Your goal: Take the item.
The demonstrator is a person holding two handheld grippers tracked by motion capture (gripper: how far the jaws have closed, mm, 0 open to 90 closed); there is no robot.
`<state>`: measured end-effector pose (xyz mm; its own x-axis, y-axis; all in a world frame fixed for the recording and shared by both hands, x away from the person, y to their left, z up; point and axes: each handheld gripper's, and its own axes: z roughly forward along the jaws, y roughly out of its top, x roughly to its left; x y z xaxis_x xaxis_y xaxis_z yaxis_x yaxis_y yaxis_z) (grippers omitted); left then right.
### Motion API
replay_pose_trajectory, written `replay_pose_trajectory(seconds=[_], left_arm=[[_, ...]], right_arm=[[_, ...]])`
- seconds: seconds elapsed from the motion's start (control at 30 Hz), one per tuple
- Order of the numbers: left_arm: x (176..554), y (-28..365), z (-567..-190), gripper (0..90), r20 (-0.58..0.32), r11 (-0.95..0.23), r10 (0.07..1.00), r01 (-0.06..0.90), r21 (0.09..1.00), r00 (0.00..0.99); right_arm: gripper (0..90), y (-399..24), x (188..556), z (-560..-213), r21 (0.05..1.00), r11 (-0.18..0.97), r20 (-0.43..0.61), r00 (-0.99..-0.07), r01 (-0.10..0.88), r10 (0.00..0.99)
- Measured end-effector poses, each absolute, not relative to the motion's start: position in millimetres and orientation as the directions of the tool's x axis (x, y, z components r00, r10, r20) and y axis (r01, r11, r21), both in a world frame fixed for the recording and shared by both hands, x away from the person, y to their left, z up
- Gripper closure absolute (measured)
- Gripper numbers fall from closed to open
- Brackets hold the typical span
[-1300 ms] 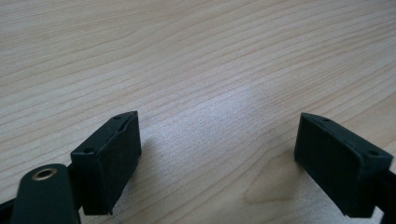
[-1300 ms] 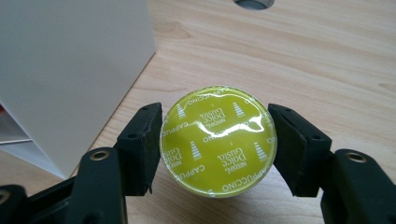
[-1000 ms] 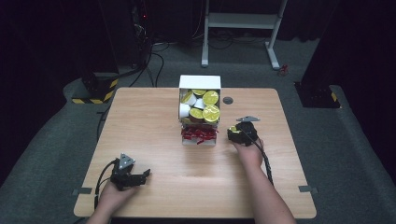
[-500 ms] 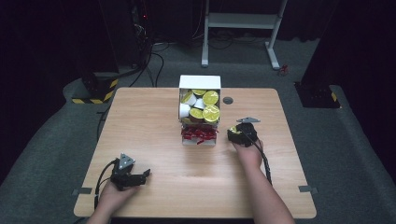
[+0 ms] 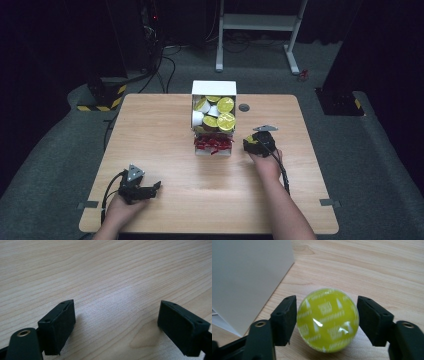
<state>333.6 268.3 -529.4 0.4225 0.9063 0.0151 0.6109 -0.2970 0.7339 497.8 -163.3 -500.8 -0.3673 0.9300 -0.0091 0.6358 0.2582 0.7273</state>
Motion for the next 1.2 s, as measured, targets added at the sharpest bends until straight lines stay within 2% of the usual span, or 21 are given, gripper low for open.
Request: replay_pose_trajectory(seconds=[0.13, 0.6, 1.2], left_arm=[[333, 268, -530, 15.3, 0.015, -0.297, 0.906, 0.61, 0.735, 0.424], [333, 268, -530, 15.2, 0.011, -0.298, 0.904, 0.609, 0.735, 0.428], [333, 267, -530, 15.2, 0.008, -0.293, 0.905, 0.611, 0.735, 0.425]], right_arm=[[29.6, -162, 498, -497, 0.728, 0.24, 0.005, -0.355, 0.642, 0.935], [29.1, -168, 493, -483, 0.757, 0.225, 0.02, -0.367, 0.613, 0.93], [27.6, -180, 457, -465, 0.807, 0.224, 0.034, -0.421, 0.547, 0.907]])
